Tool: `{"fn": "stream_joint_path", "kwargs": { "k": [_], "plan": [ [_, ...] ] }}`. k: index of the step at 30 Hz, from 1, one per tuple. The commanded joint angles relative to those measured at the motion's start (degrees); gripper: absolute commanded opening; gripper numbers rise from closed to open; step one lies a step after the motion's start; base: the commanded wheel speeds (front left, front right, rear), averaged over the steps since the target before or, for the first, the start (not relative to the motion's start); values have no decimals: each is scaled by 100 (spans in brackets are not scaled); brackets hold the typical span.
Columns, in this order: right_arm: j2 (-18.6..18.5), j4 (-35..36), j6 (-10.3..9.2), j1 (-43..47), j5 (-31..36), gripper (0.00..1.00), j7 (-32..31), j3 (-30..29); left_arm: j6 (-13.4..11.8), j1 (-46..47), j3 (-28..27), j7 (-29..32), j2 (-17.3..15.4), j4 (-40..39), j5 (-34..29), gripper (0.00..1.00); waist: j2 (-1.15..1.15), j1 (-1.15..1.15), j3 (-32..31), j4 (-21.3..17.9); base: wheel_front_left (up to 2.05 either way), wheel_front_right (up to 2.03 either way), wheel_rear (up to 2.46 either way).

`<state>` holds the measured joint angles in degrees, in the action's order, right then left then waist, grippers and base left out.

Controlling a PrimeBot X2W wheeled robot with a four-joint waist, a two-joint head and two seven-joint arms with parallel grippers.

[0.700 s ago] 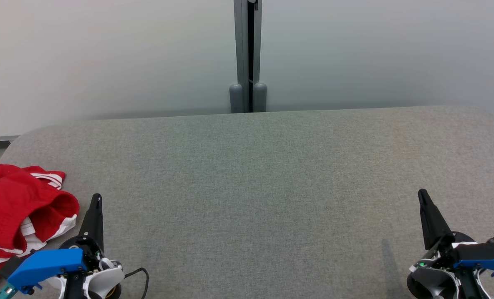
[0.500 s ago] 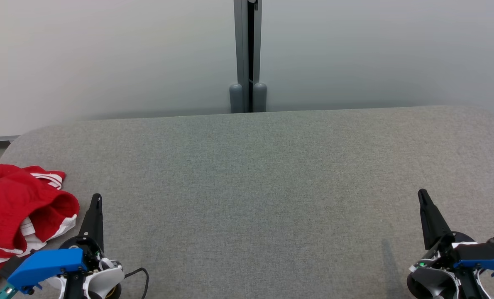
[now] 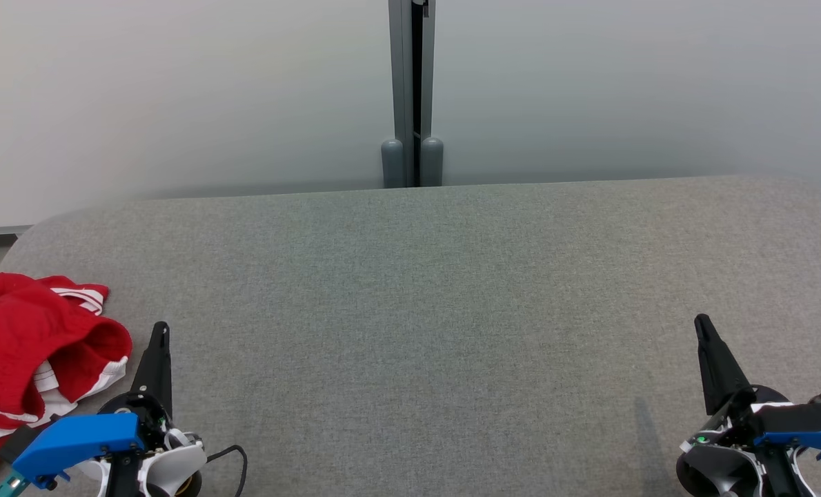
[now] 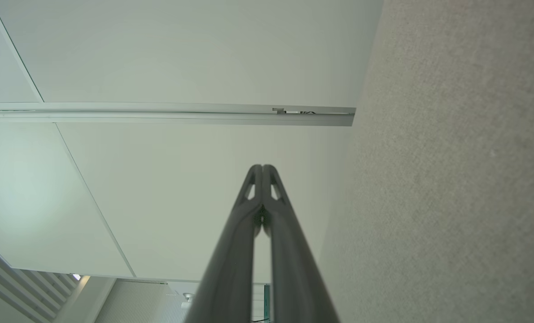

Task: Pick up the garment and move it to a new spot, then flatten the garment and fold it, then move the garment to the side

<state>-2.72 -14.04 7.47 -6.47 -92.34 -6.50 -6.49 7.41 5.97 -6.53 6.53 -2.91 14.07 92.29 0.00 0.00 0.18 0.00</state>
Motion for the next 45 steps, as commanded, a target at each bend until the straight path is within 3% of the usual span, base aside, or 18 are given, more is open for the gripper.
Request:
{"fn": "stream_joint_path", "kwargs": {
  "k": [1,38,39,45],
  "plan": [
    [-43,20,6,76,-8,0,-21,-10,24,64,2,14,8,-32,20,0,0,0,0,0,0,0,0],
    [-43,20,6,76,-8,0,-21,-10,24,64,2,14,8,-32,20,0,0,0,0,0,0,0,0],
    [3,-7,0,1,1,100,1,1,-1,-2,1,-2,1,12,-2,100,0,0,0,0,0,0,0],
    [52,-189,-14,60,22,100,31,36,-4,-202,1,-28,21,218,-12,100,0,0,5,0,0,0,0]
  ]
}}
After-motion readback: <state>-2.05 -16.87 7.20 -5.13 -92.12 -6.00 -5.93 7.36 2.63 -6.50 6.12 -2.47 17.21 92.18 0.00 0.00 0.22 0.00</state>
